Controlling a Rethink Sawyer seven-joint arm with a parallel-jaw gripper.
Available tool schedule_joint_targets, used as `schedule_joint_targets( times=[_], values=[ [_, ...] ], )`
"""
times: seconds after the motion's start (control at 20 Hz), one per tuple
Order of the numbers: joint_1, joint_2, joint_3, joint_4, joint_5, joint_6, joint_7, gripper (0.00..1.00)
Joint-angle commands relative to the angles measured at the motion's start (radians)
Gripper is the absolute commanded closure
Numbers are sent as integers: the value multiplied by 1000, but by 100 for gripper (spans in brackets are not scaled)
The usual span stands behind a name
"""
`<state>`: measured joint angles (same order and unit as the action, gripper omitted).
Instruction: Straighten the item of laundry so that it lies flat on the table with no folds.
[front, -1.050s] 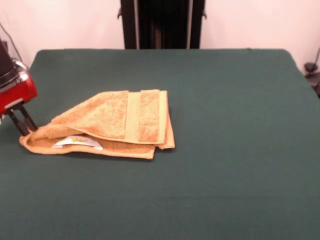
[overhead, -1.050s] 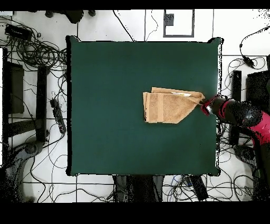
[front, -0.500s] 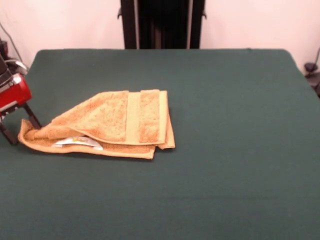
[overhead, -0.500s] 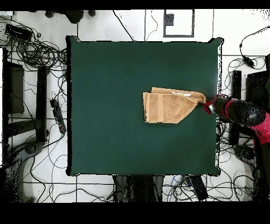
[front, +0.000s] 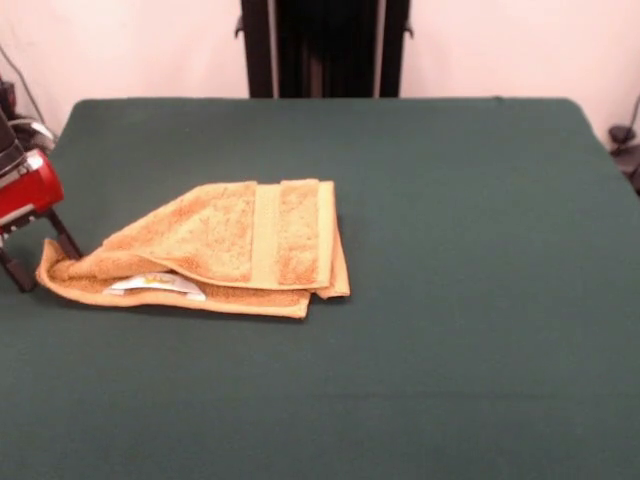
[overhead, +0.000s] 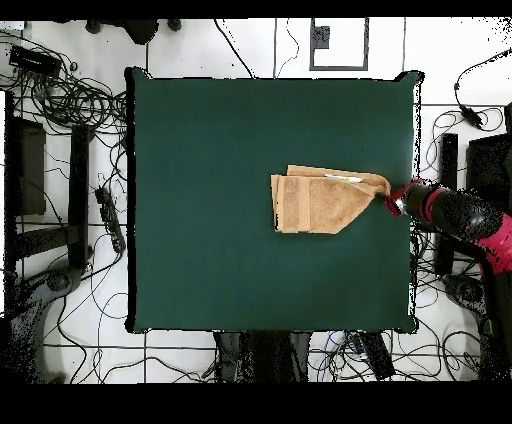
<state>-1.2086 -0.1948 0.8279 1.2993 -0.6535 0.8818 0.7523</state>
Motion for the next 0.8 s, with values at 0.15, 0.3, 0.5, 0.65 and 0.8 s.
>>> schedule_joint_targets(
  times=[0.15,0.3,0.5,0.65,0.8],
  values=[
    [70,-106,-6,206,-112,-207,-23,0],
    [81,-213,-2,308,-107,-230,62,0],
    [109,-343,-16,403,-91,-249,144,0],
    [123,-395,-27,448,-66,-264,178,0],
    [146,-422,-47,483,-44,-289,217,0]
  ],
)
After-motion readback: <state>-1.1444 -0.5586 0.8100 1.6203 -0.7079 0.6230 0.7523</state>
